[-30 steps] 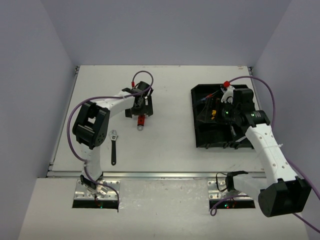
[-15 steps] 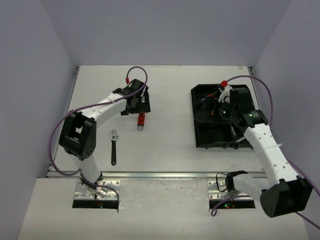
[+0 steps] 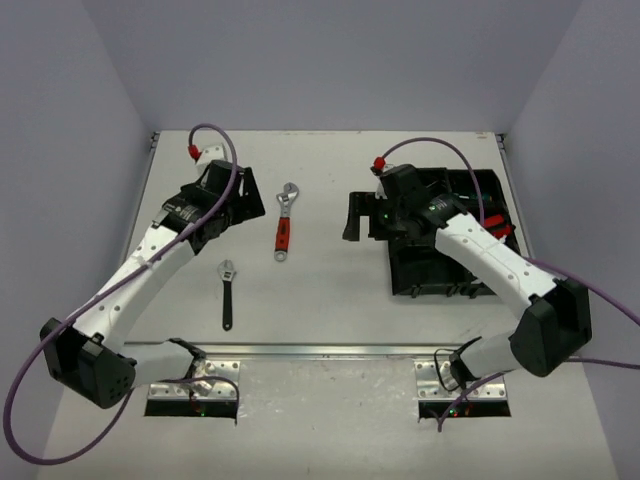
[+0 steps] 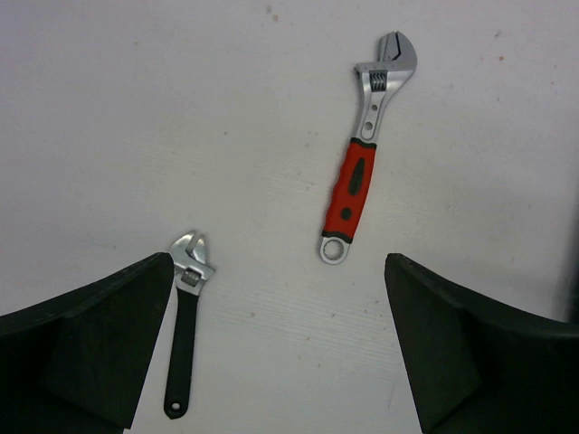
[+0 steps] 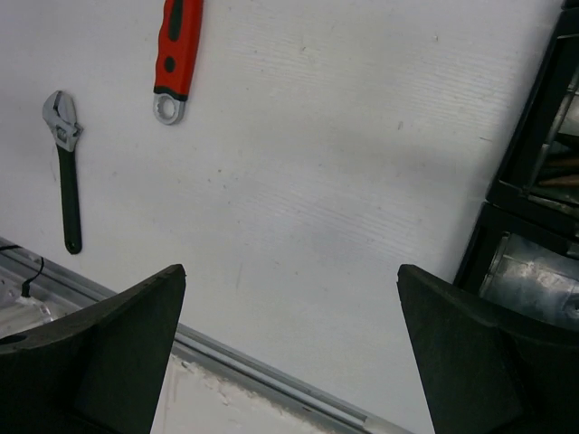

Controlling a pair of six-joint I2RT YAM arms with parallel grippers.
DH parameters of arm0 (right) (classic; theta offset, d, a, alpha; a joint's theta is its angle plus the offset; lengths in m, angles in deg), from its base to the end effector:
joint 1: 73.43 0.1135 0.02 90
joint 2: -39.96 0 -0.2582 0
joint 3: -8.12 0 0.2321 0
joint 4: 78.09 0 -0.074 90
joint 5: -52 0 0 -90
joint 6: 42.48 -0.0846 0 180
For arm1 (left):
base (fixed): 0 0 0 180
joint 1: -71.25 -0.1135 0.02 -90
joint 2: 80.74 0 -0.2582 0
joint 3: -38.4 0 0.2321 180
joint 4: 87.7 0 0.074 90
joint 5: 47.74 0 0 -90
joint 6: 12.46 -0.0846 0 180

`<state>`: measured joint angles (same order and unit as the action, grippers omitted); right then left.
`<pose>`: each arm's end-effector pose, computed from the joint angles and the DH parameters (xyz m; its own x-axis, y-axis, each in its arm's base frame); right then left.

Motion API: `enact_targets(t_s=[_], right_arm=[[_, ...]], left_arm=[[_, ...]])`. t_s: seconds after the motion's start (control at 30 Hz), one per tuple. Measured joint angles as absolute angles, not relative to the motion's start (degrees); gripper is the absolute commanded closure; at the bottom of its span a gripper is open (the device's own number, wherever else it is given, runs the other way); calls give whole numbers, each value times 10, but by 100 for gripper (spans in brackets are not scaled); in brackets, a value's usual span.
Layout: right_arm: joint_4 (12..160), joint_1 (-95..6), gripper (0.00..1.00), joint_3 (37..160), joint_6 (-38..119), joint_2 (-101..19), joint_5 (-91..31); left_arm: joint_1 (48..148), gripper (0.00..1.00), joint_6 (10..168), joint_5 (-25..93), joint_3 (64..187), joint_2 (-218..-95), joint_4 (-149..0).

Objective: Sort the tools into containers

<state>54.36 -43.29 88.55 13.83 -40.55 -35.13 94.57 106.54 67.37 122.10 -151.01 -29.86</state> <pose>0.2714 0.1625 0.2507 -0.8260 0.1610 -0.5402 -0.0871 0.9103 0.4046 0.2586 -0.0724 0.3051 -0.6009 -0.2190 -0.7688 -0.2415 0.9665 -0.0866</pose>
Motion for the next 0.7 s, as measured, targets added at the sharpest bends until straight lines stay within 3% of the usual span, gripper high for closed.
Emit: enact_targets(t_s=[0.23,0.7], right_arm=[[560,-365,1,917,98,-450,-444],[542,-363,1,914,113,-330,-524]], left_arm=[[944,0,1043,671,1166,-1416,-304],[944,0,1059,531,1145,-1565,-375]])
